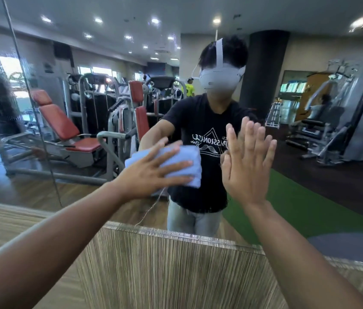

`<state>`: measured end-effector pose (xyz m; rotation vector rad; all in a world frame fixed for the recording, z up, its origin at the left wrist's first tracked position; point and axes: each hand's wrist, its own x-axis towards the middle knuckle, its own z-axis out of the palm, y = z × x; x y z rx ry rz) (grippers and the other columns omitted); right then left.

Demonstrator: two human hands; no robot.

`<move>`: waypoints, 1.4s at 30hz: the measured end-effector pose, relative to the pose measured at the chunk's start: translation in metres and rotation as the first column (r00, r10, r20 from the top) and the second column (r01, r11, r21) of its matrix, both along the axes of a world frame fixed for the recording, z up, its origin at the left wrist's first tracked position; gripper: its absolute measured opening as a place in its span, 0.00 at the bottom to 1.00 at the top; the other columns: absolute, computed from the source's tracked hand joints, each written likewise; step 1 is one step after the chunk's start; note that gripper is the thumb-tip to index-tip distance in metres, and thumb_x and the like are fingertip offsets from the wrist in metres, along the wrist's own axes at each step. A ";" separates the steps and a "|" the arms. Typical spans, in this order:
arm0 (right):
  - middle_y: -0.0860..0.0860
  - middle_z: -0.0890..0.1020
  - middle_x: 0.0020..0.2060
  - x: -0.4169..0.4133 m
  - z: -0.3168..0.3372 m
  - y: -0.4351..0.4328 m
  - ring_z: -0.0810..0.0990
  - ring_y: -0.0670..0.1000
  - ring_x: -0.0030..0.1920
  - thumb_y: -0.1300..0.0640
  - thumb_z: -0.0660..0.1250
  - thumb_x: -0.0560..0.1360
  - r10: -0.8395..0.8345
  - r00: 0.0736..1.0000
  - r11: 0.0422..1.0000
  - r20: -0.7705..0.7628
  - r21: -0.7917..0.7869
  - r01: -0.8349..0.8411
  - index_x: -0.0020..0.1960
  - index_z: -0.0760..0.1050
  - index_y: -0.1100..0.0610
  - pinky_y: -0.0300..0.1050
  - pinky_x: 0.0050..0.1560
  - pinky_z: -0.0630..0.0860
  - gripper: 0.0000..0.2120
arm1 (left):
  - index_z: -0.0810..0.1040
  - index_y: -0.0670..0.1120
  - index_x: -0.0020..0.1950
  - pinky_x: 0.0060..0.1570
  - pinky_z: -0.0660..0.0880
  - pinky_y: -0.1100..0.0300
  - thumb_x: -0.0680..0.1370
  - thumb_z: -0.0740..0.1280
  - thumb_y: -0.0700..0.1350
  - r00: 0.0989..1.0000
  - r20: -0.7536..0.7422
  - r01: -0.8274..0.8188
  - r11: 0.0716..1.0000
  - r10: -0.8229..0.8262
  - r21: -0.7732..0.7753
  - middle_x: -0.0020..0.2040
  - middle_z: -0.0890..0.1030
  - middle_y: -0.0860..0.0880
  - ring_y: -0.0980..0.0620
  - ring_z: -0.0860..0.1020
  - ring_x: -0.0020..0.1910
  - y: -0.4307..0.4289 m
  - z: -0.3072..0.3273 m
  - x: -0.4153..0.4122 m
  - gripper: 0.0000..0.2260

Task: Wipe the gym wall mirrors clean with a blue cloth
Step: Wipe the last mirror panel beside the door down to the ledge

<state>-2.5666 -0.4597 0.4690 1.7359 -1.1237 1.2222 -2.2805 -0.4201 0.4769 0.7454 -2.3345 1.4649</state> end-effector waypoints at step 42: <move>0.57 0.57 0.82 0.006 -0.098 -0.027 0.50 0.61 0.82 0.47 0.55 0.81 0.013 0.989 0.991 -0.147 -0.133 -0.032 0.82 0.61 0.45 0.67 0.80 0.49 0.28 | 0.70 0.53 0.76 0.79 0.53 0.43 0.82 0.63 0.42 0.998 0.055 0.030 0.985 -0.040 0.168 0.79 0.64 0.50 0.42 0.61 0.79 0.005 -0.162 -0.005 0.21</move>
